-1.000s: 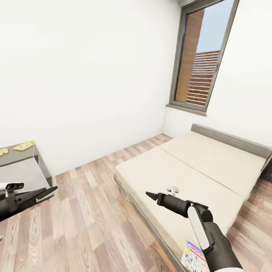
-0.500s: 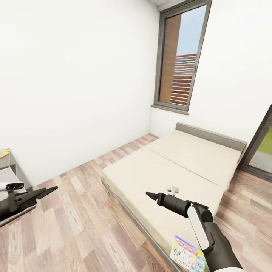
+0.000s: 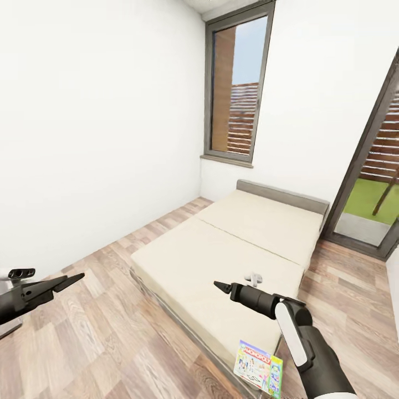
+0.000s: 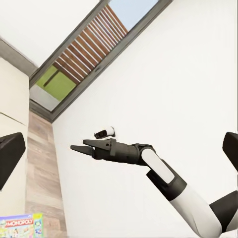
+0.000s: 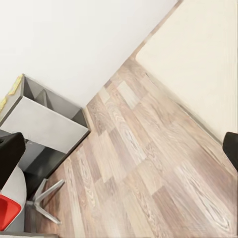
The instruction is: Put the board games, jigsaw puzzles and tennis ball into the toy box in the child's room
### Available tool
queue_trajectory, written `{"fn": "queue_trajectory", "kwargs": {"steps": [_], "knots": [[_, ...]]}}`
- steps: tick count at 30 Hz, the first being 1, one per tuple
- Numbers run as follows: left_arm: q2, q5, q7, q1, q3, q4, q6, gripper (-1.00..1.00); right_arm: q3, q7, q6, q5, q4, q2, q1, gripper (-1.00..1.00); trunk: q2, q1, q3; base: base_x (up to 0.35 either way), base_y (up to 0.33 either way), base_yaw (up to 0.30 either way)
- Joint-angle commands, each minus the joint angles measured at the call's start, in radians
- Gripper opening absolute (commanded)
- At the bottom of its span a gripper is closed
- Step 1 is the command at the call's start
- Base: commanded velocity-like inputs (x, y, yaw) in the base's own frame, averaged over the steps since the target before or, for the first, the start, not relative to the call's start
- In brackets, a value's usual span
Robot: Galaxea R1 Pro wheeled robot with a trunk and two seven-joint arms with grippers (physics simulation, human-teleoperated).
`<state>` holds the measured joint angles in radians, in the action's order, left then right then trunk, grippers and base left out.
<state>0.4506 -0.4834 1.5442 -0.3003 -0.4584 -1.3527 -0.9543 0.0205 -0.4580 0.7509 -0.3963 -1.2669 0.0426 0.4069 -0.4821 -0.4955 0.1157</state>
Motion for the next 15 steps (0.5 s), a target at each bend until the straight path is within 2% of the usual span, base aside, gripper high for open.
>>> {"fn": "queue_trajectory", "kwargs": {"steps": [1, 15], "knots": [[0.0, 0.0, 0.004, 0.0, 0.0, 0.0, -0.011, 1.0, 0.002, -0.002, 0.007, -0.002, 0.0, 0.001, 0.001, 1.0, -0.002, -0.001, 0.001, 0.0, 0.0, -0.258], [0.0, 0.0, 0.004, 0.0, 0.0, 0.0, -0.011, 1.0, 0.002, -0.002, 0.007, -0.002, 0.0, 0.001, 0.001, 1.0, -0.002, -0.001, -0.007, 0.0, 0.062, -0.258]]}}
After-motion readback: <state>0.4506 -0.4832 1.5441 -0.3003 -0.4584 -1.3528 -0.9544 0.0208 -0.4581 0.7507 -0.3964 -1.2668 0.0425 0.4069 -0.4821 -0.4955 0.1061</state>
